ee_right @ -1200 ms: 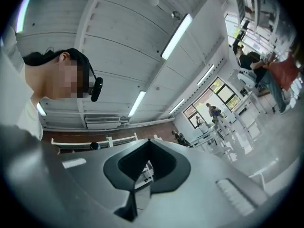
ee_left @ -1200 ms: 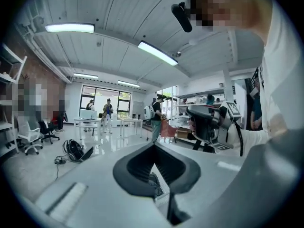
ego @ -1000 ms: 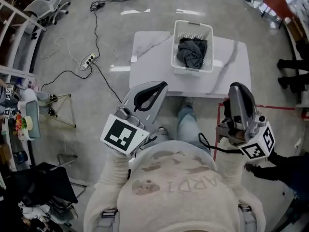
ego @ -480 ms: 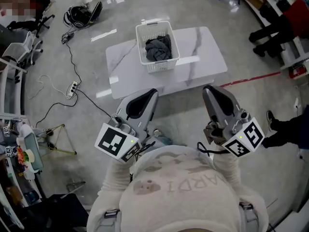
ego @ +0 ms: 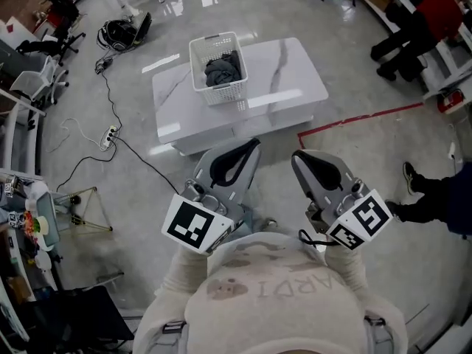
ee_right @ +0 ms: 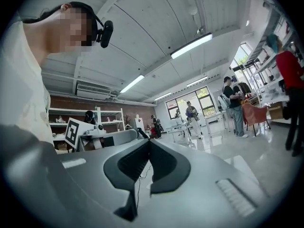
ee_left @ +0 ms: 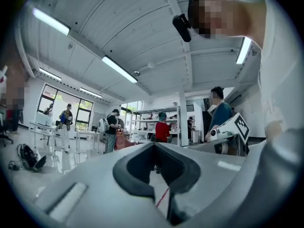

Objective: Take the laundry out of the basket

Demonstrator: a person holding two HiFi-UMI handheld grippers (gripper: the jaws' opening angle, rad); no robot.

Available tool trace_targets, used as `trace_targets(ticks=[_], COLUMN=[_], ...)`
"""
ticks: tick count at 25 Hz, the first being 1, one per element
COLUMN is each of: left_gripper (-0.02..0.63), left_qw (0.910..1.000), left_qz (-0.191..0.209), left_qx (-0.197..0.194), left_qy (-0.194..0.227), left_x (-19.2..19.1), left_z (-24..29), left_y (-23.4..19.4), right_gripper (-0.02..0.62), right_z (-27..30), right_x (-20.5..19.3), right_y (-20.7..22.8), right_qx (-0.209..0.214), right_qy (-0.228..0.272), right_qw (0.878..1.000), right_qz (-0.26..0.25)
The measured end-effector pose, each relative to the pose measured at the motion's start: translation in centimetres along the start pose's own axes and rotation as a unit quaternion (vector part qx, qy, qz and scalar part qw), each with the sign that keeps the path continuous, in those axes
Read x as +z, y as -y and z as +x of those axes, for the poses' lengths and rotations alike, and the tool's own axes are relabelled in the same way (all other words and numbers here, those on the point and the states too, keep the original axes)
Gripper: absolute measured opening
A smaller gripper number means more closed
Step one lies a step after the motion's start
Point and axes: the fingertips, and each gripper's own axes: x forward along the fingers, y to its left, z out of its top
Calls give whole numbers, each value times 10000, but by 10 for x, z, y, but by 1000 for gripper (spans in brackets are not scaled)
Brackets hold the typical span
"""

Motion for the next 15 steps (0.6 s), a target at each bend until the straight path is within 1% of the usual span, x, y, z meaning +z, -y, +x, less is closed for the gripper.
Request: trace_targets(ticks=[2, 4, 6, 8, 10, 15], left_gripper=[0, 0, 0, 0, 0, 0], left_qw=[9993, 9970, 9946, 9931, 9926, 9927], left_qz=[48, 14, -39, -29, 22, 215], left_qx=[331, 654, 874, 994, 1059, 1070], left_qy=[-194, -424, -556, -619, -600, -516], left_x=[-5, -10, -12, -12, -10, -4], left_z=[-15, -34, -51, -65, -75, -96], left_y=[15, 22, 28, 31, 31, 34], right_gripper=[28, 28, 28, 28, 28, 28], right_z=[-6, -7, -7, -8, -9, -20], right_x=[-8, -18, -24, -26, -27, -25], right_y=[-11, -24, -40, -56, -70, -89], right_qx=[172, 350, 529, 683, 742, 511], right_qy=[-77, -154, -177, -111, -52, 111], right_qw=[9998, 9990, 9982, 9975, 9971, 9986], right_qz=[-116, -209, -224, -161, -144, -55])
